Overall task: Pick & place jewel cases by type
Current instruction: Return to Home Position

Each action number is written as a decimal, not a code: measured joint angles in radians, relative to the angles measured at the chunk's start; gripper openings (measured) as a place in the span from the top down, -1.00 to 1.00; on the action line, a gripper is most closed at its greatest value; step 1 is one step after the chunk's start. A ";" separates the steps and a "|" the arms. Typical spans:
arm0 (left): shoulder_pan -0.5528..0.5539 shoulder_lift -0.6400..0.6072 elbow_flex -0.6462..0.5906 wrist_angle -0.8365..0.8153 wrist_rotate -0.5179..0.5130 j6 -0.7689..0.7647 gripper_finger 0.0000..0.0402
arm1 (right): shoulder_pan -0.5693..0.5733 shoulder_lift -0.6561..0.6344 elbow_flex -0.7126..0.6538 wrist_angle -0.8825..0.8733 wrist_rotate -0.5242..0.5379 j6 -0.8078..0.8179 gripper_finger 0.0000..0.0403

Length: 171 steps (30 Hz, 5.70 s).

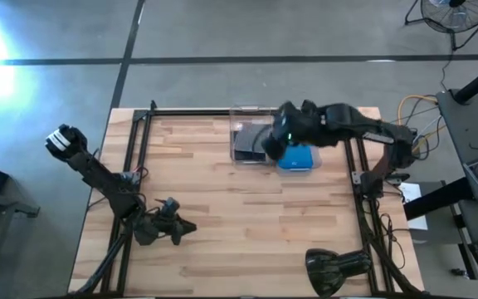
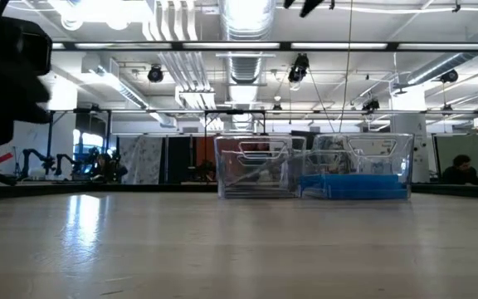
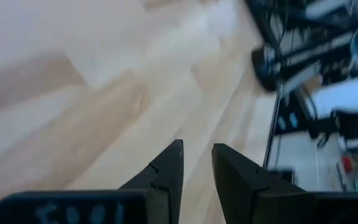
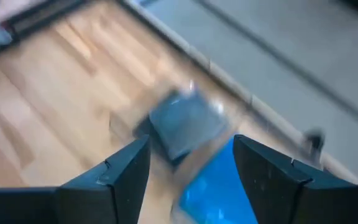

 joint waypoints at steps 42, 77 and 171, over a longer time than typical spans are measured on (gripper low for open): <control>0.606 -0.476 0.116 0.275 0.826 0.893 0.67 | 0.612 -0.620 -0.756 0.890 -0.082 -0.153 -0.10; 1.015 -0.918 -0.396 -0.079 1.010 0.648 0.67 | 0.332 -1.172 -1.908 1.667 -0.183 -0.298 -0.10; 0.875 -1.154 -0.396 -0.075 1.001 0.647 0.67 | 0.191 -1.691 -2.092 1.490 -0.522 -0.696 -0.10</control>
